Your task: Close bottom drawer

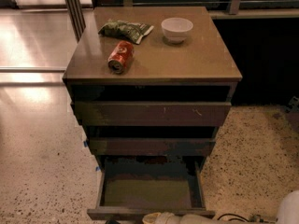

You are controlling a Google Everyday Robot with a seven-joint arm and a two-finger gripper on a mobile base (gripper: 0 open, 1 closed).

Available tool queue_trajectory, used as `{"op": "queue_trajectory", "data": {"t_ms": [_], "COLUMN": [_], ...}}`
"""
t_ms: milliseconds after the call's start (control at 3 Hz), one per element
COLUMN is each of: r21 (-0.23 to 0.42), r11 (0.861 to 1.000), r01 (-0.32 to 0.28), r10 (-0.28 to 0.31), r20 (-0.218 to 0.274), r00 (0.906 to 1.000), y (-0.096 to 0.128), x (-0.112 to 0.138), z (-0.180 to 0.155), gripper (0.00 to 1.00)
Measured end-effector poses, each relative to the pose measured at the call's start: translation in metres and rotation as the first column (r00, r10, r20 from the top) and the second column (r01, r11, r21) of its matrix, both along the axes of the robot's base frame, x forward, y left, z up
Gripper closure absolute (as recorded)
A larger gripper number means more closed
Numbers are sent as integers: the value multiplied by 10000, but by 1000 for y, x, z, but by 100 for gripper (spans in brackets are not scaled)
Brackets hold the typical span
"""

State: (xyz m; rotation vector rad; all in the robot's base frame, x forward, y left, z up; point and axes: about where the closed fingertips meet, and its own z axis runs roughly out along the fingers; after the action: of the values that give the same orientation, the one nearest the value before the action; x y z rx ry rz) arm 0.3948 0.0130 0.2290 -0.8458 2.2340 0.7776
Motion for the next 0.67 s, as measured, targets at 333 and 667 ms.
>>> {"op": "queue_trajectory", "data": {"t_ms": [333,667], "r21": [0,-75], "r11": [10000,9999], "r01": [0,110], "r10": [0,-109], "r20": [0,101], "r00": [10000,9999], "y": [0,1], "x": [0,2], "z": [0,-15], "gripper": [100,100]}}
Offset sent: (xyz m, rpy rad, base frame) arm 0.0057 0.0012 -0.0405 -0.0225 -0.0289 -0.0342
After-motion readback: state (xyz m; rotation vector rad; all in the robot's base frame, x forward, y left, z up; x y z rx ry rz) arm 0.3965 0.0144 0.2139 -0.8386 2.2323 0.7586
